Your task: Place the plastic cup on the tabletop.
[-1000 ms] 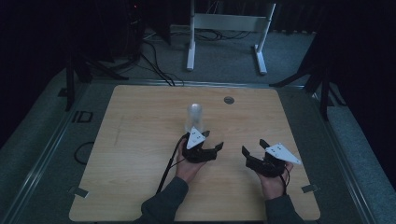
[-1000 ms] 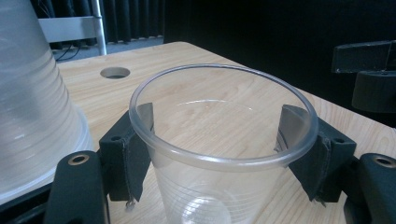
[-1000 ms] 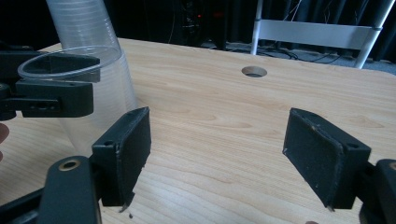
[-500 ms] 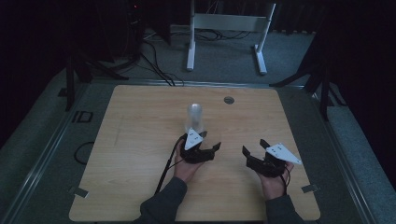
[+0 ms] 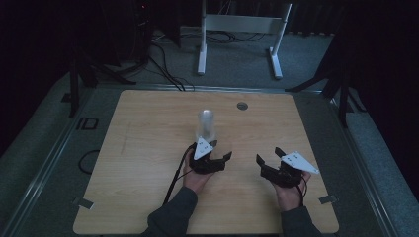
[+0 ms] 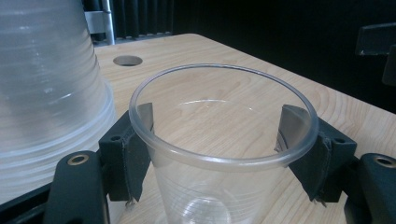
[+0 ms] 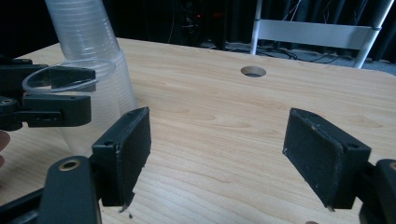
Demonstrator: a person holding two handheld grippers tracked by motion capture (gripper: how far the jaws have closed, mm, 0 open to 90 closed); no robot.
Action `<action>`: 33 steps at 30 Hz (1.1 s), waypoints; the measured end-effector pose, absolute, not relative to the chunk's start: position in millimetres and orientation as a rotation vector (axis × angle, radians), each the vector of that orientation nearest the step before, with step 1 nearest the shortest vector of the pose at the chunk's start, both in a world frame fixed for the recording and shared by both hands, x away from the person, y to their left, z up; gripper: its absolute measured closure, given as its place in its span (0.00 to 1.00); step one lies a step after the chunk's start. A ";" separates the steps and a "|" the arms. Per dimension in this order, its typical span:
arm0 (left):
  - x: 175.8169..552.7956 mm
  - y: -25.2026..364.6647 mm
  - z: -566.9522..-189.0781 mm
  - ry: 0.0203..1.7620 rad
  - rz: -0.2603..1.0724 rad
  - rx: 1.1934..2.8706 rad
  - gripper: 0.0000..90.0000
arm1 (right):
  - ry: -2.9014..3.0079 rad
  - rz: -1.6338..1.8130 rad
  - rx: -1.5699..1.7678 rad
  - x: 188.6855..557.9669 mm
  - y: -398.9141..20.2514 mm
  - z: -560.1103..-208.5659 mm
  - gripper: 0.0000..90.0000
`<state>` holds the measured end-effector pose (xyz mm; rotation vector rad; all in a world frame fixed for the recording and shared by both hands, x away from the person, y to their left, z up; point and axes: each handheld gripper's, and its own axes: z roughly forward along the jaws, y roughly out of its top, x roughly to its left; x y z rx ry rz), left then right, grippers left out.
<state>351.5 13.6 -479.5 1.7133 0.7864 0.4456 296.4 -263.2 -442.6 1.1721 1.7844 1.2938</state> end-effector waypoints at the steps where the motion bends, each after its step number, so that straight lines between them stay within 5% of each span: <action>1: 351.5 13.6 -480.0 0.787 0.443 1.714 0.31 | 1.784 1.294 1.172 296.4 -263.1 -442.6 0.25; 33: 349.8 13.7 -489.4 0.802 0.448 1.745 0.30 | 1.783 1.295 1.175 296.6 -264.1 -442.6 0.25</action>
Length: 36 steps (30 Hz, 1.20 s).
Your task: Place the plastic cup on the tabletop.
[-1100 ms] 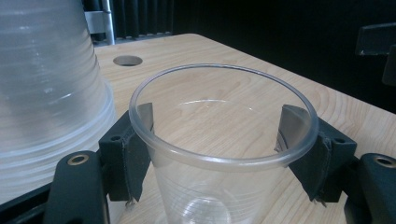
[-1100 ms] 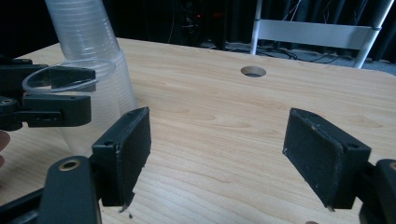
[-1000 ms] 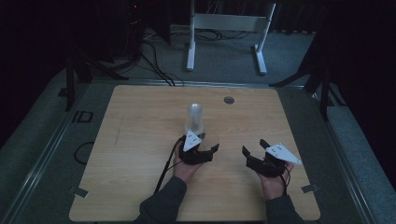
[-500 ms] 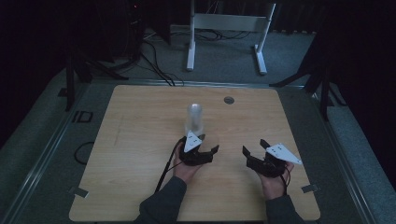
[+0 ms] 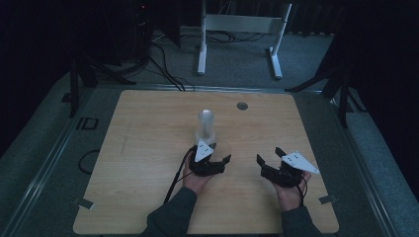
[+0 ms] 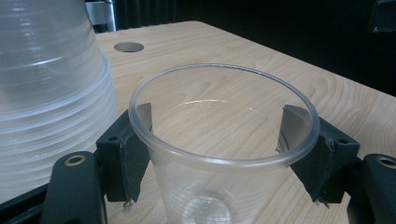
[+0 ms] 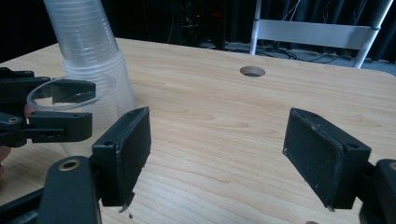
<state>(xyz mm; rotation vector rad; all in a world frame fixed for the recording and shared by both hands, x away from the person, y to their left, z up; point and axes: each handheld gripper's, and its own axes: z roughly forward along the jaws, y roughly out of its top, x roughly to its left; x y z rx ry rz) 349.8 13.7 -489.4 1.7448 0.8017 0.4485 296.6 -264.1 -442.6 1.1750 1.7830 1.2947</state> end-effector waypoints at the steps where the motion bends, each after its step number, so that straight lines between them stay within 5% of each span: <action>1: 349.5 13.9 -489.6 0.799 0.449 1.747 0.30 | 1.783 1.294 1.175 296.7 -264.1 -442.6 0.25; 36: 337.7 22.4 -495.7 0.835 0.407 1.817 0.16 | 1.785 1.288 1.187 297.3 -266.5 -442.9 0.25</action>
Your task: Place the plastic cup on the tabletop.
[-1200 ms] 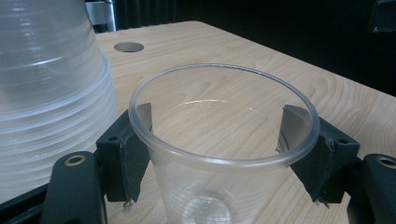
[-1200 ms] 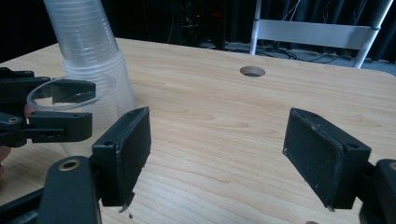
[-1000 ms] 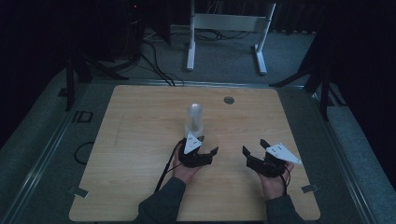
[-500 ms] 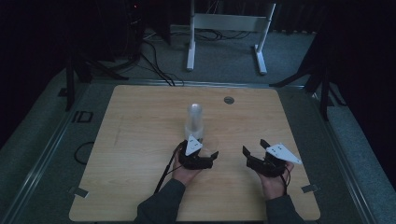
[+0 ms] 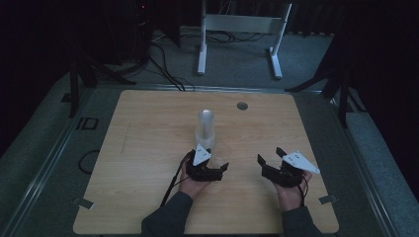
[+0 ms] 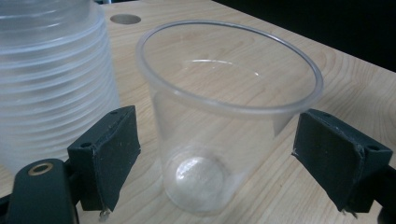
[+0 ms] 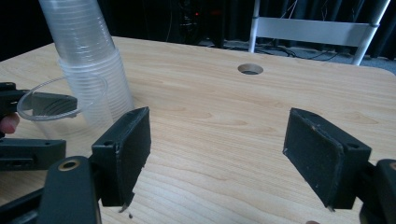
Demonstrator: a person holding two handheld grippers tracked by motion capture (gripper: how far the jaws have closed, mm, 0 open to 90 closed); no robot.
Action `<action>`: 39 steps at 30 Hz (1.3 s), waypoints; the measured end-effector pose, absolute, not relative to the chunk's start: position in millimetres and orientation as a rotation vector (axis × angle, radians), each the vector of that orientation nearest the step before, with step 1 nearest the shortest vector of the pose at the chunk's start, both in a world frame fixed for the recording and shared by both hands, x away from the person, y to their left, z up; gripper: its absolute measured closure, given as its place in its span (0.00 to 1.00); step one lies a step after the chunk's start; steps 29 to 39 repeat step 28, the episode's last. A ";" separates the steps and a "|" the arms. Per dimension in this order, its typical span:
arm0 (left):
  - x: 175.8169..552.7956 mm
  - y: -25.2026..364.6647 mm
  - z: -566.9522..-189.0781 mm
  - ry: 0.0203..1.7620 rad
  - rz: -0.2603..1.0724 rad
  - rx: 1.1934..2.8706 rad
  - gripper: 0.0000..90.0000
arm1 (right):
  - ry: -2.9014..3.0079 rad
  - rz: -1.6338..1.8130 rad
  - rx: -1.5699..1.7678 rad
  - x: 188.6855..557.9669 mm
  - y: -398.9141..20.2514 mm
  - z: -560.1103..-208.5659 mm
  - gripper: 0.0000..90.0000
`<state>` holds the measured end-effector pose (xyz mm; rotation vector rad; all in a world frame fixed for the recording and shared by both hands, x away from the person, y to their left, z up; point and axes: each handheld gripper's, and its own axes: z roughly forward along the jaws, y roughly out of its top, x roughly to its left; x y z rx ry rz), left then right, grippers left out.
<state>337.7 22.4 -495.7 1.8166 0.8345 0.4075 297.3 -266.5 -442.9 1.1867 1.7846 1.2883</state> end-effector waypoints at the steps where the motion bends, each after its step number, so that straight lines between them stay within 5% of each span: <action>1: 337.0 23.3 -495.8 0.834 0.404 1.819 0.16 | 1.785 1.288 1.187 297.2 -266.5 -442.8 0.25; 39: 316.4 53.1 -499.3 0.867 0.380 1.821 0.16 | 1.793 1.279 1.217 299.8 -270.8 -443.5 0.25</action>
